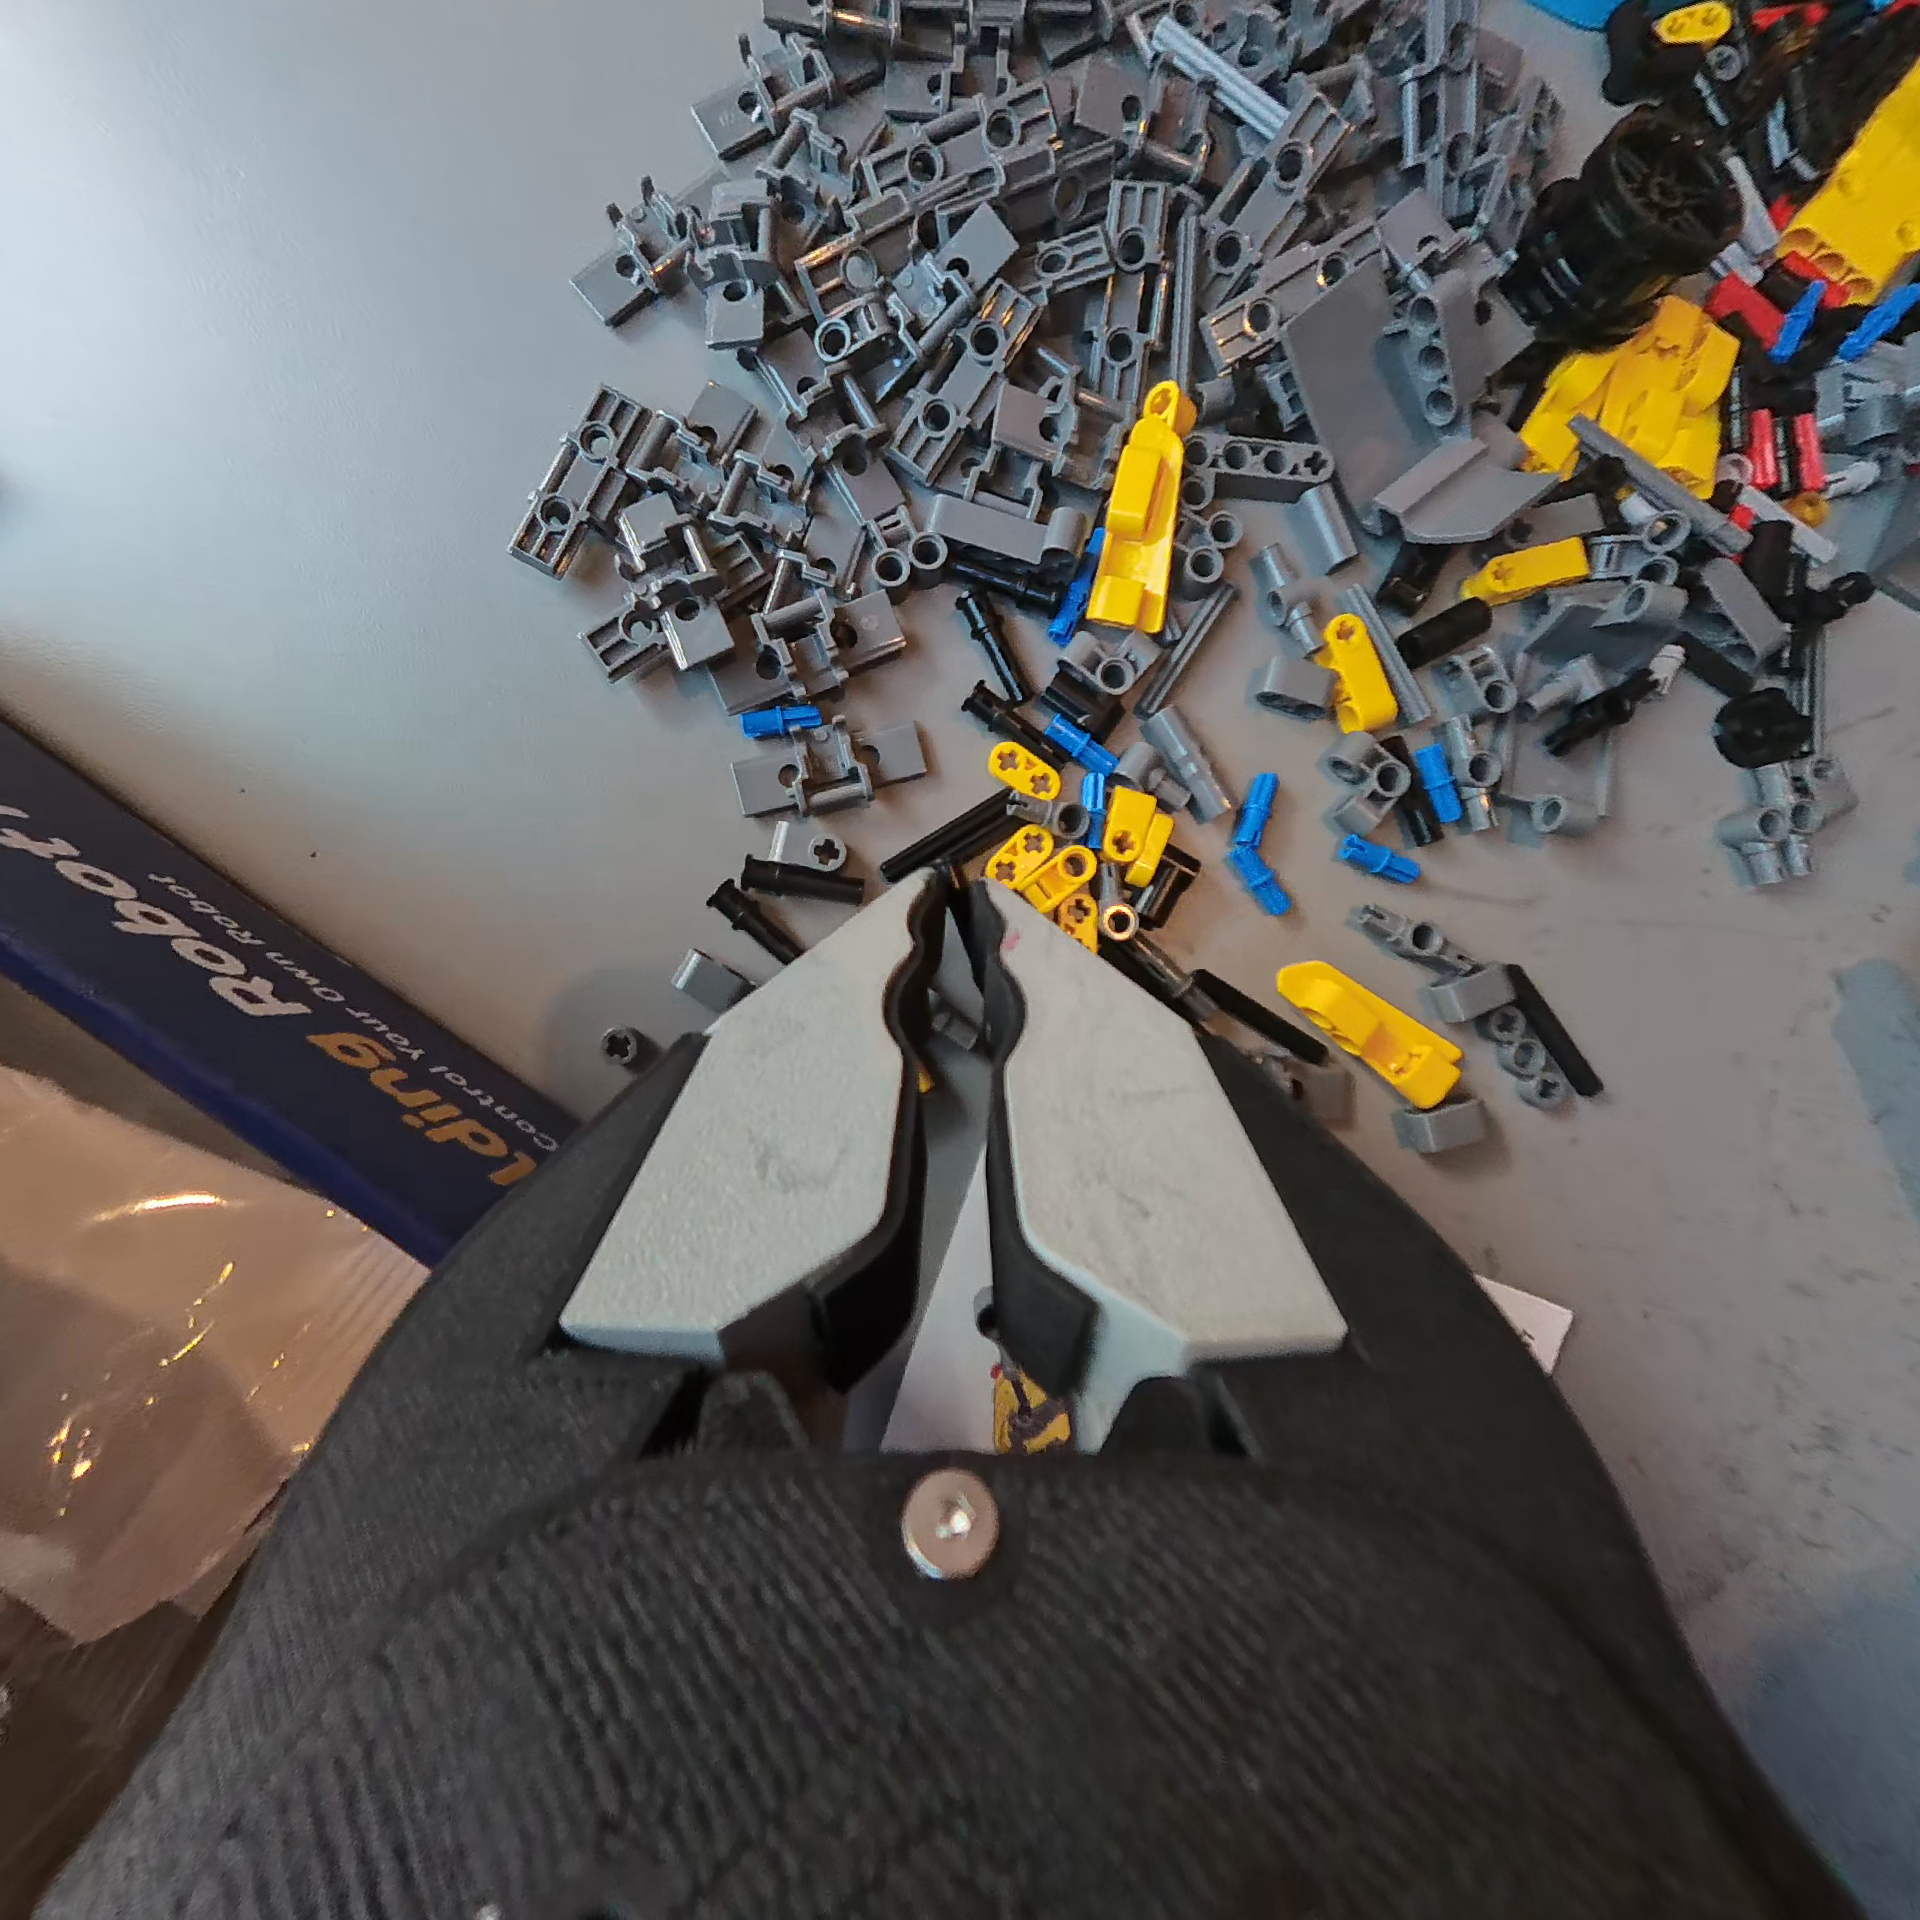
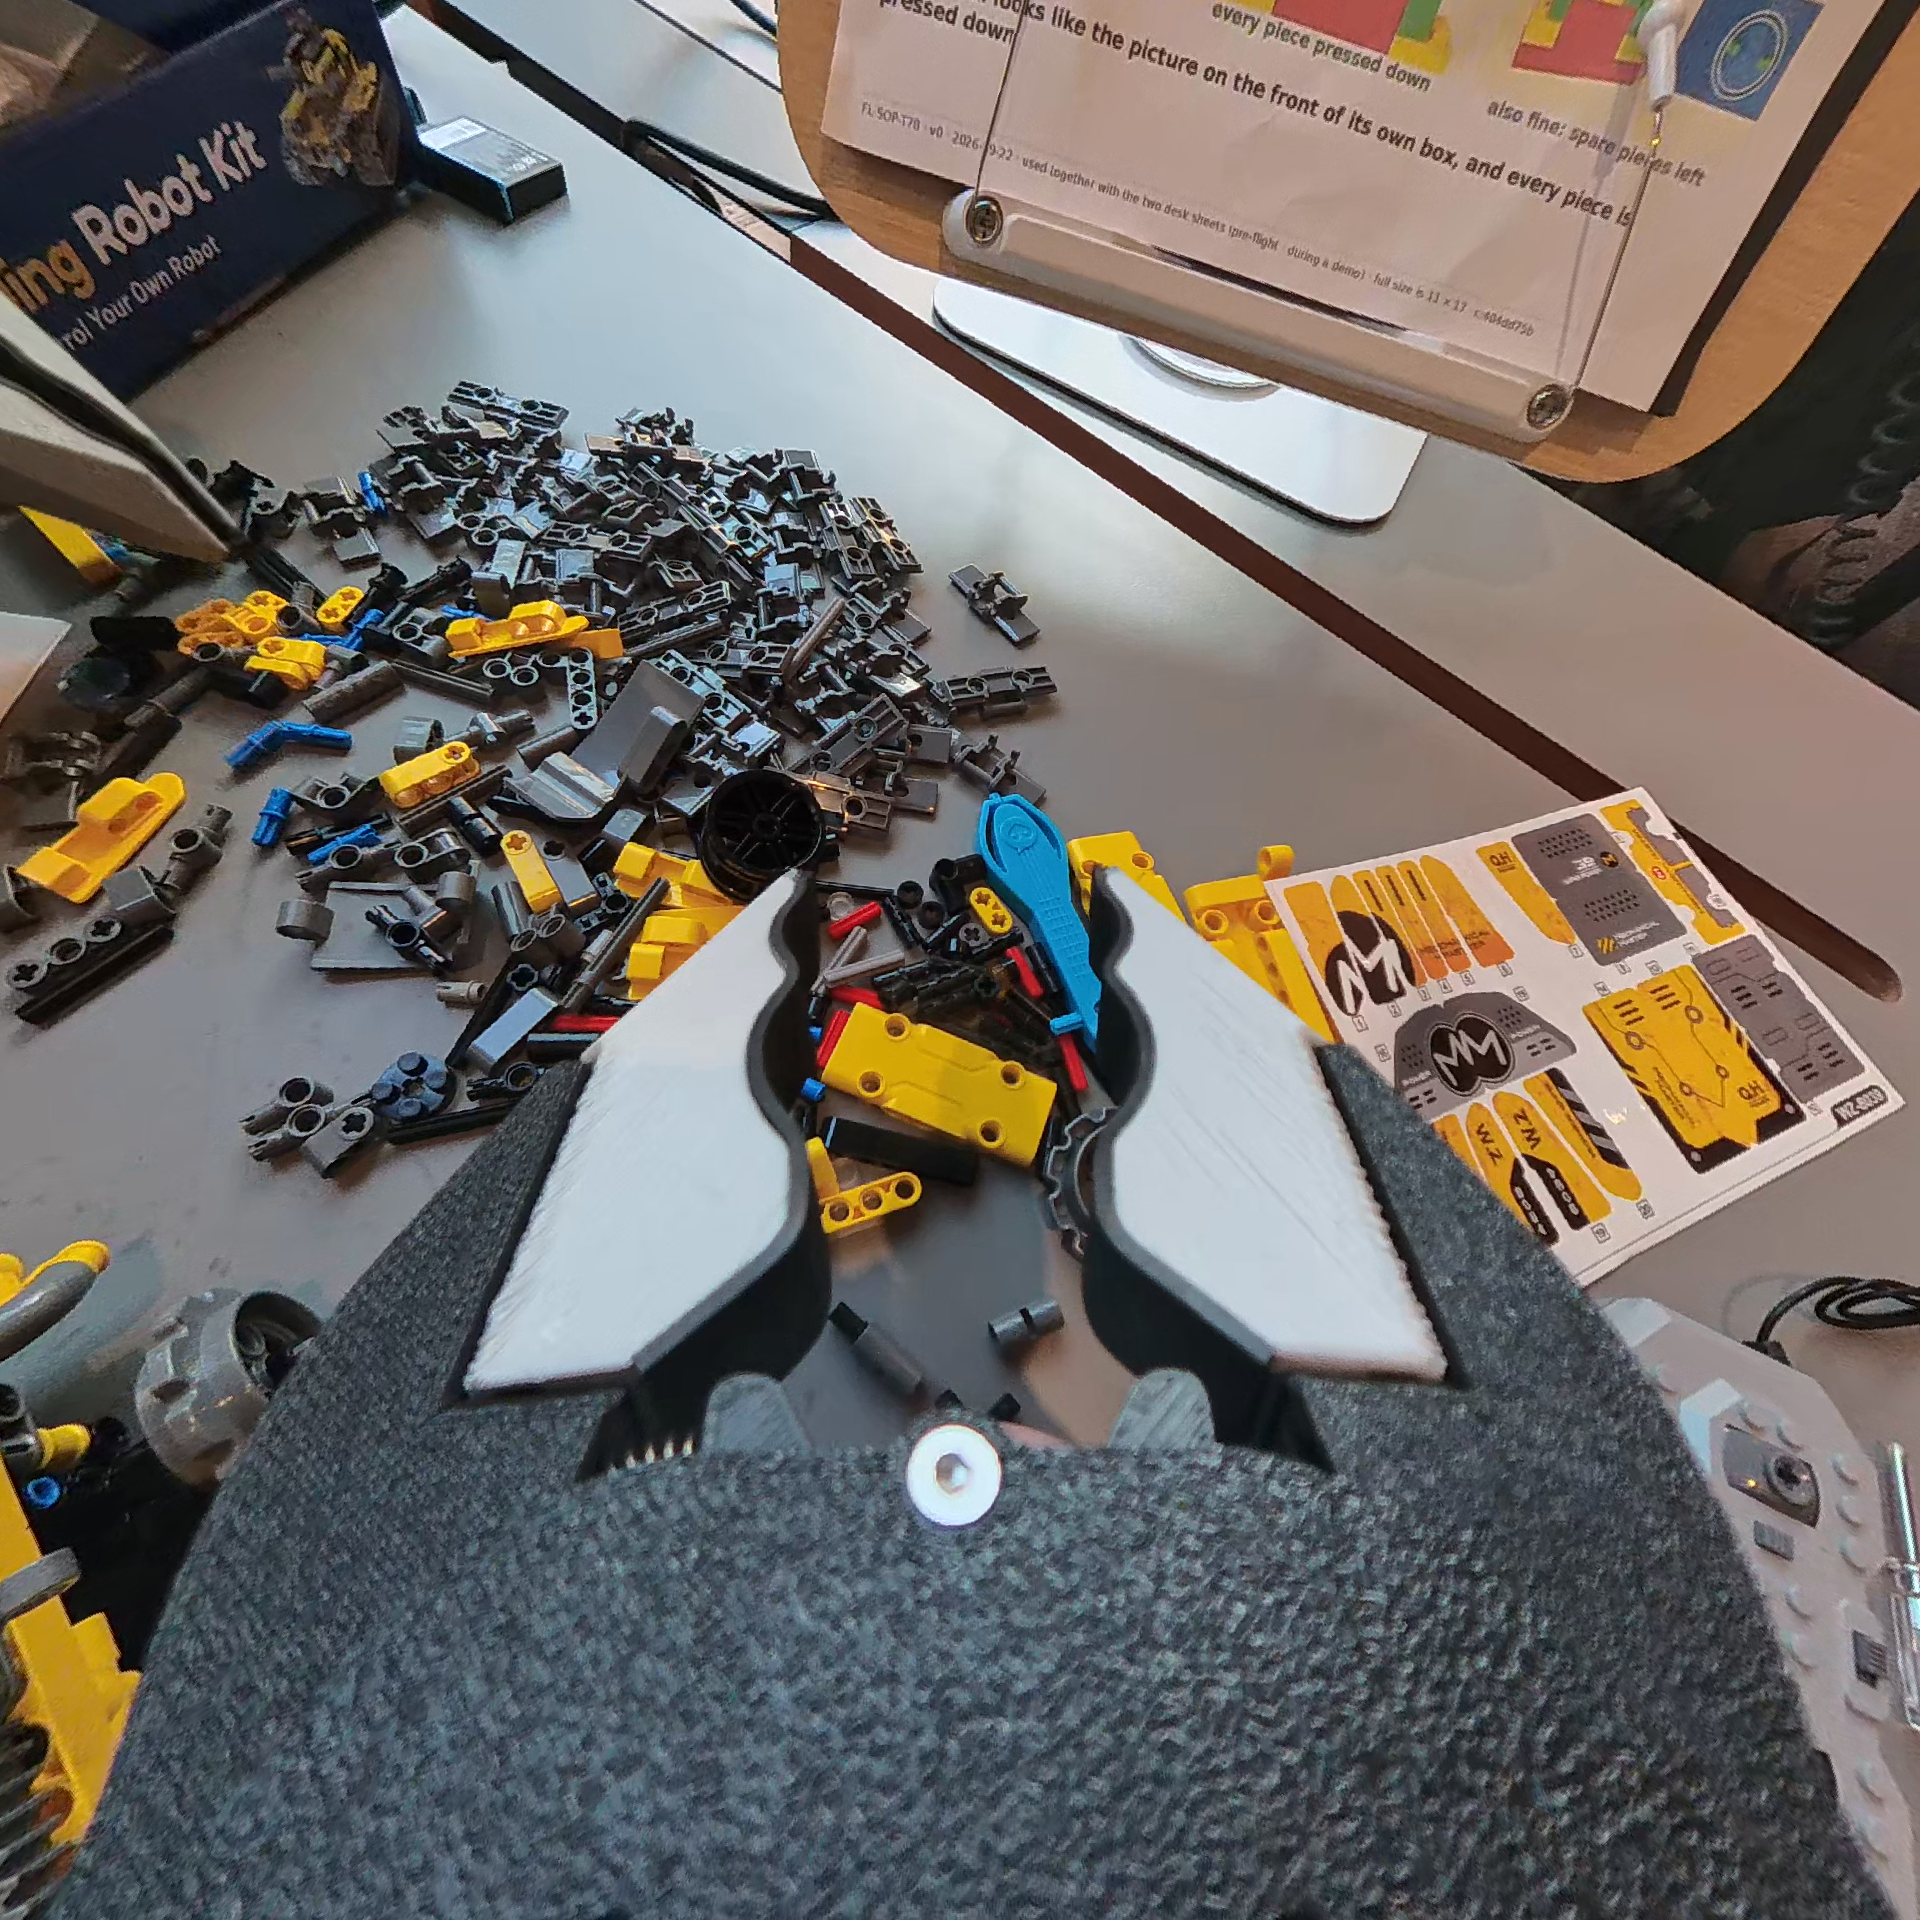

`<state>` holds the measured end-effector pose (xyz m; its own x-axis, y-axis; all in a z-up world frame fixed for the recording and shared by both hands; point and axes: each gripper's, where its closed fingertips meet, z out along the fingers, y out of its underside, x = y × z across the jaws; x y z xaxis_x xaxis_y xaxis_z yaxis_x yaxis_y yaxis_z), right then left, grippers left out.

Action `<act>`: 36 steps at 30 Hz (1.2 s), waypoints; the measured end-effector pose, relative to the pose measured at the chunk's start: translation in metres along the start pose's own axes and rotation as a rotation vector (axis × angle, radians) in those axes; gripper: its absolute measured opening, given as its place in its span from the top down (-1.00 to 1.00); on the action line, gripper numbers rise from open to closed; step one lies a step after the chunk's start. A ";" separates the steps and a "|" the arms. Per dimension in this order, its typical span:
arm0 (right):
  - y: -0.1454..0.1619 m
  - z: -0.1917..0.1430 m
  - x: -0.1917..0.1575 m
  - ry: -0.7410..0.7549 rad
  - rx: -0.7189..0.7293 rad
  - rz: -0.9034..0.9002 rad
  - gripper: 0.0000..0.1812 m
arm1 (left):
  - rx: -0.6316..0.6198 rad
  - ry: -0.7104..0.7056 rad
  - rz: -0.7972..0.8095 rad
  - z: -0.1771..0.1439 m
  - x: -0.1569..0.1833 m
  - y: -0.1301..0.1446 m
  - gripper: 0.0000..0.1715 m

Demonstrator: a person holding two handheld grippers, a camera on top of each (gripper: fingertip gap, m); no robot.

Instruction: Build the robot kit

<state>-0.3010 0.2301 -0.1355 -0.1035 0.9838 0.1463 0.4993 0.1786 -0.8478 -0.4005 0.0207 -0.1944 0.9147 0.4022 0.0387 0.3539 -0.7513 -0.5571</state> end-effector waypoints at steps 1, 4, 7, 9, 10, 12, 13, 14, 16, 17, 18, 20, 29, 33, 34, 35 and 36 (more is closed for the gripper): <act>0.000 0.000 0.000 -0.003 0.002 0.003 0.43 | 0.009 -0.001 0.002 -0.001 0.000 -0.002 0.99; -0.006 -0.002 -0.010 -0.082 0.037 0.047 0.42 | 0.115 0.086 0.013 -0.012 0.017 -0.021 1.00; -0.020 -0.011 -0.033 -0.255 0.111 0.106 0.39 | 0.336 0.267 0.080 -0.038 0.054 -0.055 1.00; -0.024 -0.014 -0.044 -0.321 0.121 0.109 0.39 | 0.399 0.301 0.095 -0.046 0.065 -0.064 1.00; -0.022 -0.013 -0.043 -0.306 0.111 0.097 0.39 | 0.384 0.304 0.088 -0.043 0.066 -0.063 1.00; -0.017 -0.009 -0.037 -0.255 0.081 0.075 0.41 | 0.309 0.305 0.069 -0.031 0.066 -0.054 1.00; -0.014 -0.008 -0.034 -0.241 0.069 0.078 0.42 | 0.292 0.284 0.062 -0.026 0.062 -0.052 1.00; -0.012 -0.007 -0.033 -0.241 0.060 0.088 0.42 | 0.279 0.261 0.061 -0.023 0.058 -0.050 1.00; -0.011 -0.006 -0.031 -0.244 0.058 0.113 0.42 | 0.228 0.224 0.065 -0.017 0.052 -0.042 1.00; -0.010 -0.005 -0.030 -0.243 0.056 0.121 0.42 | 0.206 0.228 0.071 -0.015 0.054 -0.039 1.00; -0.009 -0.005 -0.029 -0.242 0.052 0.125 0.42 | 0.184 0.262 0.080 -0.014 0.060 -0.035 1.00; -0.008 -0.005 -0.029 -0.238 0.049 0.128 0.42 | 0.121 0.315 0.078 -0.011 0.070 -0.025 0.92; -0.009 -0.005 -0.029 -0.233 0.048 0.121 0.42 | 0.018 0.278 0.163 0.002 0.077 -0.008 1.00; -0.010 -0.006 -0.029 -0.230 0.050 0.121 0.42 | -0.019 0.256 0.177 0.008 0.076 -0.002 1.00; -0.010 -0.006 -0.029 -0.230 0.050 0.121 0.43 | -0.030 0.246 0.180 0.010 0.075 -0.001 1.00; -0.010 -0.006 -0.029 -0.230 0.050 0.121 0.43 | -0.043 0.240 0.185 0.012 0.075 0.001 0.98; -0.010 -0.006 -0.029 -0.229 0.051 0.121 0.43 | -0.046 0.240 0.189 0.014 0.076 0.002 0.99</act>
<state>-0.2975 0.2003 -0.1280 -0.2407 0.9679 -0.0720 0.4767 0.0532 -0.8774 -0.3330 0.0570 -0.2039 0.9831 0.1223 0.1360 0.1768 -0.8260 -0.5352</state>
